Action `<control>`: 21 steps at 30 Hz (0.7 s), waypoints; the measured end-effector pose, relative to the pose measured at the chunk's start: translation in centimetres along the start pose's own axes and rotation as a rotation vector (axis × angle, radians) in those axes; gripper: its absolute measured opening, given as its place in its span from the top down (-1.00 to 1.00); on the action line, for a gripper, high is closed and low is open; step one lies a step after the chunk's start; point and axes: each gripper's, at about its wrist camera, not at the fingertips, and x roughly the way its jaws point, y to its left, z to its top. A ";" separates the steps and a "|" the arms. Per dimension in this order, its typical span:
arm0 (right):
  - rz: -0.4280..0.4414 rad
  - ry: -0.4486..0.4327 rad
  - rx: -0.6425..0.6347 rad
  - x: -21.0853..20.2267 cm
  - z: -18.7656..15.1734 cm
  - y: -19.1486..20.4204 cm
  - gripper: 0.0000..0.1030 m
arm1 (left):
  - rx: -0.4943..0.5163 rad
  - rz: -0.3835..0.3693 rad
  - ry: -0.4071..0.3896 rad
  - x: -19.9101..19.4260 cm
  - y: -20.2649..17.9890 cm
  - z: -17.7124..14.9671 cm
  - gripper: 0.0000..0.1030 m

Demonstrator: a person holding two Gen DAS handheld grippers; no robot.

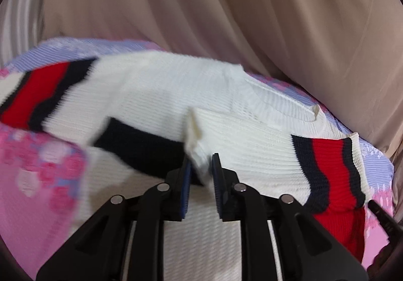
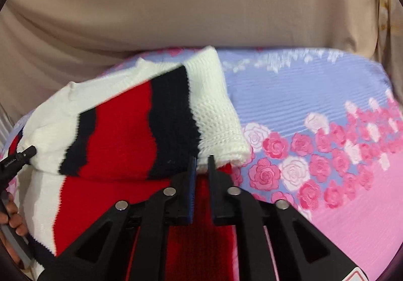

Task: Fold small clothes
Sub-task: 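Fold the held sleeve across the sweater body with the right gripper and release, then grasp the other striped sleeve cuff with the left gripper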

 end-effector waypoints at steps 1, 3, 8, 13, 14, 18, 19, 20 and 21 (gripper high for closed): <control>0.006 -0.024 -0.017 -1.4 -0.8 0.5 0.74 | -0.004 0.021 -0.019 -1.2 1.2 0.2 0.36; 0.050 -0.043 -0.045 -3.3 -2.0 2.0 0.70 | -0.057 0.087 -0.072 -3.9 5.1 0.6 -0.07; 0.144 -0.017 -0.076 -5.0 -5.1 5.6 0.62 | -0.266 0.302 -0.186 -8.3 16.8 2.5 -0.63; 0.178 0.013 -0.120 -5.7 -7.1 8.6 0.53 | -0.631 0.406 -0.231 -9.4 28.6 1.9 -0.63; 0.179 0.014 -0.124 -5.7 -7.4 9.0 0.51 | -0.711 0.404 -0.230 -9.1 30.3 1.4 -0.63; 0.169 0.023 -0.146 -5.9 -8.3 10.5 0.46 | -0.830 0.385 -0.260 -8.0 32.8 0.4 -0.63; 0.174 0.027 -0.146 -5.8 -8.4 10.6 0.45 | -0.820 0.391 -0.267 -7.8 32.5 0.6 -0.63; 0.178 0.028 -0.145 -5.9 -8.5 10.8 0.43 | -0.825 0.371 -0.266 -7.2 32.4 0.7 -0.63; 0.174 0.030 -0.143 -5.8 -8.6 10.9 0.41 | -0.831 0.371 -0.269 -6.7 32.2 0.8 -0.63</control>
